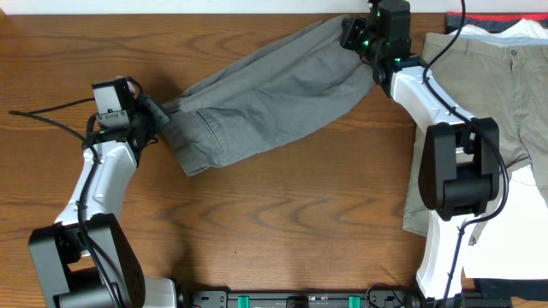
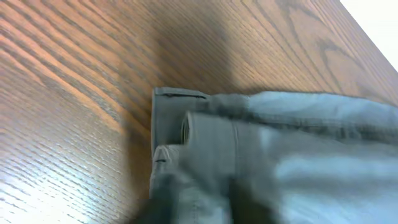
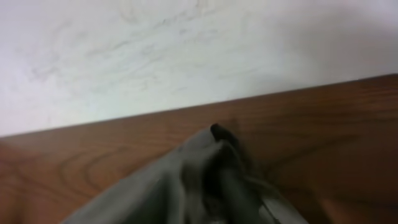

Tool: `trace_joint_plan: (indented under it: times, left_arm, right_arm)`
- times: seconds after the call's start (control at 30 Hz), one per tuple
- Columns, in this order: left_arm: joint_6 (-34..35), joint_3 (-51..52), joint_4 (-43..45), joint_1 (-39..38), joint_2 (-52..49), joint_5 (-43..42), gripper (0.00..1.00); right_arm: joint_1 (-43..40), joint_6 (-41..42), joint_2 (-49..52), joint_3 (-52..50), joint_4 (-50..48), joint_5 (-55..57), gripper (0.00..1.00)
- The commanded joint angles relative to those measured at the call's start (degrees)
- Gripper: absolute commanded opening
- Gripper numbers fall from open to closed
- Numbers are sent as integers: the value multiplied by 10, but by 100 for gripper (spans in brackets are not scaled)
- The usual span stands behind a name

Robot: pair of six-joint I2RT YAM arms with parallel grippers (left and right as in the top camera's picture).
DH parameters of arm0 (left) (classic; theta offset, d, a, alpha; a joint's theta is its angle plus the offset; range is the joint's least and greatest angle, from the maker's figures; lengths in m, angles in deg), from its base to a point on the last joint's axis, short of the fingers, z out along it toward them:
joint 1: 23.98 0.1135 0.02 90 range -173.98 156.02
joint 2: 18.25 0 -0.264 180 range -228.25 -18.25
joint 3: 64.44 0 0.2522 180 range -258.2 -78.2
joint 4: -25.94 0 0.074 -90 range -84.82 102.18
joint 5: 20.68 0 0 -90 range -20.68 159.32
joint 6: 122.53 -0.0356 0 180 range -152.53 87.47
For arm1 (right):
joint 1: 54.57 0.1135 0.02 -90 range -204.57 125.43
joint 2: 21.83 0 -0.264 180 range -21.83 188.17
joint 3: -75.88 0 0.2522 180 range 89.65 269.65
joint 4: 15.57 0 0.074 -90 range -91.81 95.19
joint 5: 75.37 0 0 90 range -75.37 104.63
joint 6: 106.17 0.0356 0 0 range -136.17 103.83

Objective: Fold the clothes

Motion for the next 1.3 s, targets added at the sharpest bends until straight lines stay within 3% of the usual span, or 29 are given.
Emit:
trace_joint_plan:
  times: [0.0,0.07,0.27,0.37,0.53,0.63,0.7,0.97,1.03,1.2,1.27]
  left_arm:
    - [5,-12,4,2,-1,16,63]
    - [-1,-13,0,3,1,16,75]
    - [-15,-15,-32,2,26,9,78]
    - [-34,-15,-60,1,42,-29,69]
    - [-49,-15,-123,-24,45,-58,46]
    - [-58,-15,-158,-50,42,-59,37]
    - [-61,-15,-173,-66,42,-59,36]
    - [-72,-9,-237,-86,41,-29,36]
    - [-72,-2,-247,-86,40,-18,37]
    - [-72,10,-248,-86,31,-15,64]
    - [-72,10,-246,-86,19,-8,68]
  right_arm:
    - [-7,0,2,16,-5,11,72]
    - [-10,-3,0,16,3,-13,75]
    - [-26,-43,-15,17,116,-66,69]
    - [-28,-99,-20,18,192,-62,64]
    - [-26,-125,-16,17,269,-41,45]
    - [-19,-131,-2,17,275,-40,32]
    - [-12,-131,10,16,281,-28,25]
    - [3,-124,72,16,299,10,25]
    - [1,-122,77,16,315,13,25]
    - [-1,-127,76,16,346,19,26]
    - [-1,-127,76,16,366,19,26]
